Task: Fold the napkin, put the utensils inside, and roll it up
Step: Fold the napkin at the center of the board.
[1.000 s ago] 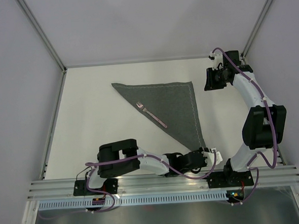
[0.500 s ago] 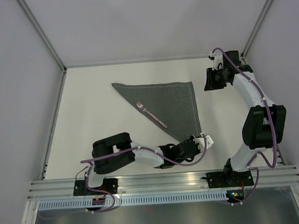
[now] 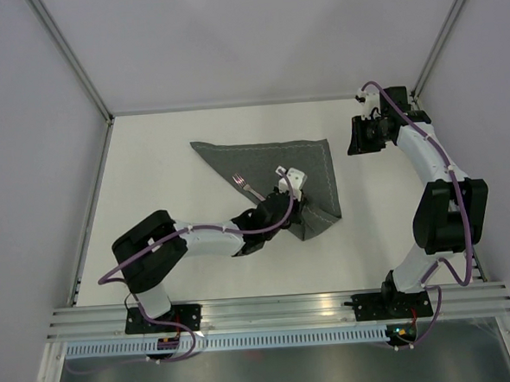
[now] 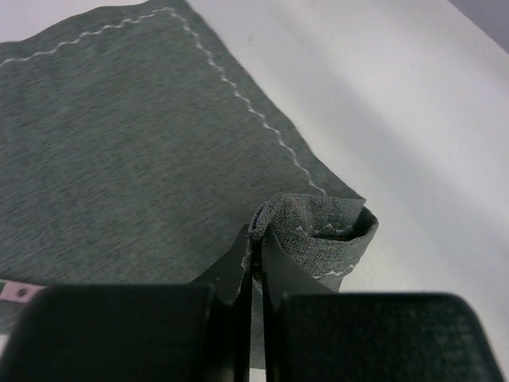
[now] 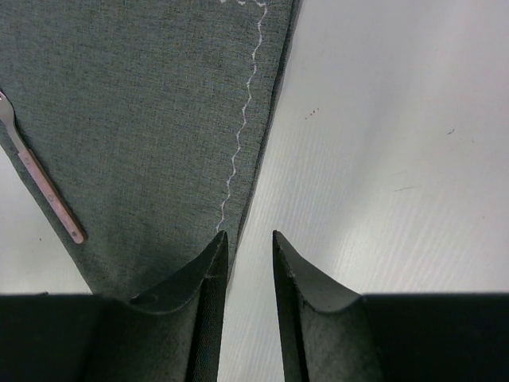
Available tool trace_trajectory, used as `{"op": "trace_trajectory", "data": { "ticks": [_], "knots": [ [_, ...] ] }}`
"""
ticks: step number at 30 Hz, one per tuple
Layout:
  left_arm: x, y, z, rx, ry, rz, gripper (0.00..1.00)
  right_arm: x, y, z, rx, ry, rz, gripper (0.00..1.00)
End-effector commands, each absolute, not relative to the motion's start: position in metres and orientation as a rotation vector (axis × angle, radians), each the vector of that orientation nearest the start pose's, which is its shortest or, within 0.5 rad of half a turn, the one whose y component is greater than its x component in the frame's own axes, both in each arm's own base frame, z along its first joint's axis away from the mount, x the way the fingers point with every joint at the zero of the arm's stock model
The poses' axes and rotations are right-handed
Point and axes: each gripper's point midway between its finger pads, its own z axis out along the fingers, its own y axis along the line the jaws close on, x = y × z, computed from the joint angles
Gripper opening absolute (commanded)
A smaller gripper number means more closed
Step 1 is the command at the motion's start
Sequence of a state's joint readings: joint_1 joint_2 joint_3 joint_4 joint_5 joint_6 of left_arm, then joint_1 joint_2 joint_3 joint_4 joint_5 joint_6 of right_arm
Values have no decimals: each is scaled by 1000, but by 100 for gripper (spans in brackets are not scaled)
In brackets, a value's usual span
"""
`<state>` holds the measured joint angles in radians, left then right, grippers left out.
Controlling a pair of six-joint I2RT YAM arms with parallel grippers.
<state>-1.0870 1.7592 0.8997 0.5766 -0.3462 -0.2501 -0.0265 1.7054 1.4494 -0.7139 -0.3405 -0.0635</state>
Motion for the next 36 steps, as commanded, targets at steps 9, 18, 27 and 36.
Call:
{"op": "trace_trajectory", "data": {
  "ticks": [9, 18, 27, 36],
  "knots": [
    [328, -353, 128, 124, 1904, -661, 2, 415, 46, 146, -169, 2499, 411, 34],
    [351, -308, 119, -15, 1944, -631, 2, 412, 47, 142, -173, 2511, 420, 34],
    [369, -286, 112, -79, 1969, -598, 2, 412, 48, 140, -175, 2519, 421, 34],
    [381, -271, 101, -129, 1992, -581, 2, 411, 49, 138, -183, 2522, 419, 34]
  ]
}}
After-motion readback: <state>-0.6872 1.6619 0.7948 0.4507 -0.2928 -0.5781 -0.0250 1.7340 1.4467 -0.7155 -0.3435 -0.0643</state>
